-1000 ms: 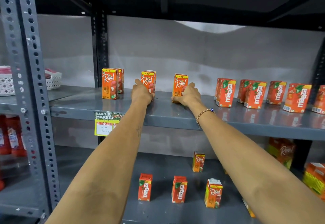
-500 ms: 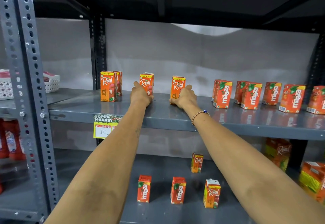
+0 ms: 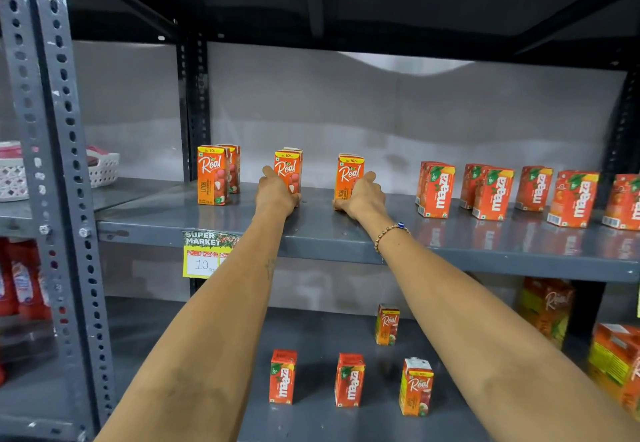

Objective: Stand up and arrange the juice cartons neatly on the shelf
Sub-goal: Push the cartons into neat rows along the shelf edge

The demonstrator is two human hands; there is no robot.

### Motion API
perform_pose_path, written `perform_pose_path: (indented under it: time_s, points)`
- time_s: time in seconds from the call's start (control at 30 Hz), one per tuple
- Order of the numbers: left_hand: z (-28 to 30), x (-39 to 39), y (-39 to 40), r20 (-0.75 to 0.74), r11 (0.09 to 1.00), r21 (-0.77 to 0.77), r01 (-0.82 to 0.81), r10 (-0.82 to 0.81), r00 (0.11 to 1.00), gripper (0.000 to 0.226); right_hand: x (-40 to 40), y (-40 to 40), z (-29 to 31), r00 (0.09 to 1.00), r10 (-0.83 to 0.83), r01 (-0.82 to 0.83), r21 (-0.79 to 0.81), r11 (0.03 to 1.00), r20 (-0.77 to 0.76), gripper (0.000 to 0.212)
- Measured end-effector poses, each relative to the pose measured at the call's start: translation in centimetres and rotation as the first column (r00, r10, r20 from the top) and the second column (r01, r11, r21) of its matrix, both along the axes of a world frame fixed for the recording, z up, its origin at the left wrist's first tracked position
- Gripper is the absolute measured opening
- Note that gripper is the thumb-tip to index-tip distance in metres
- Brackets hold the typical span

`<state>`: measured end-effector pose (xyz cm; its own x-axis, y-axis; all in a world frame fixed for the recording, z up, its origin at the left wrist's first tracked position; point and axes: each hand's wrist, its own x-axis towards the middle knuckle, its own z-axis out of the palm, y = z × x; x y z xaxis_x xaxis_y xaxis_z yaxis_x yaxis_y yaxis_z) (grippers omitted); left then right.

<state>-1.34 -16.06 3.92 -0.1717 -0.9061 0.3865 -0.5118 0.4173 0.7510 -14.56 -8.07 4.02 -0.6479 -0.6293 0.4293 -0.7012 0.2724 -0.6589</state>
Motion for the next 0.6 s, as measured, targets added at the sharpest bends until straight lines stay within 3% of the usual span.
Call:
perform_pose_path:
  time_s: [0.37,0.43,0.5,0.57,0.6]
  points:
    - [0.1,0.1,0.8,-0.041,0.999,0.051,-0.004,0.006,0.999,0.072,0.0,0.8,0.1,1.000,0.008,-0.008,0.008,1.000,0.003,0.077]
    - [0.1,0.4,1.7,0.020,0.988,-0.055,-0.145,0.146,0.989,0.074,-0.5,2.1,0.5,1.000,0.022,-0.022,0.037,0.999,0.007,0.076]
    - [-0.1,0.4,2.7,-0.042,0.907,-0.319,-0.274,0.275,0.961,0.059,-1.7,4.1,0.7,1.000,0.004,-0.002,0.092,0.996,-0.028,0.067]
    - [0.1,-0.4,4.2,-0.196,0.873,-0.434,-0.221,0.148,0.969,0.034,-3.9,6.8,0.3,0.992,-0.098,0.105,0.095,0.990,-0.075,0.058]
    - [0.3,-1.3,4.8,-0.198,0.891,-0.433,-0.135,0.053,0.979,0.027,-5.2,8.2,0.0,0.981,-0.175,0.180,0.059,0.982,-0.083,0.058]
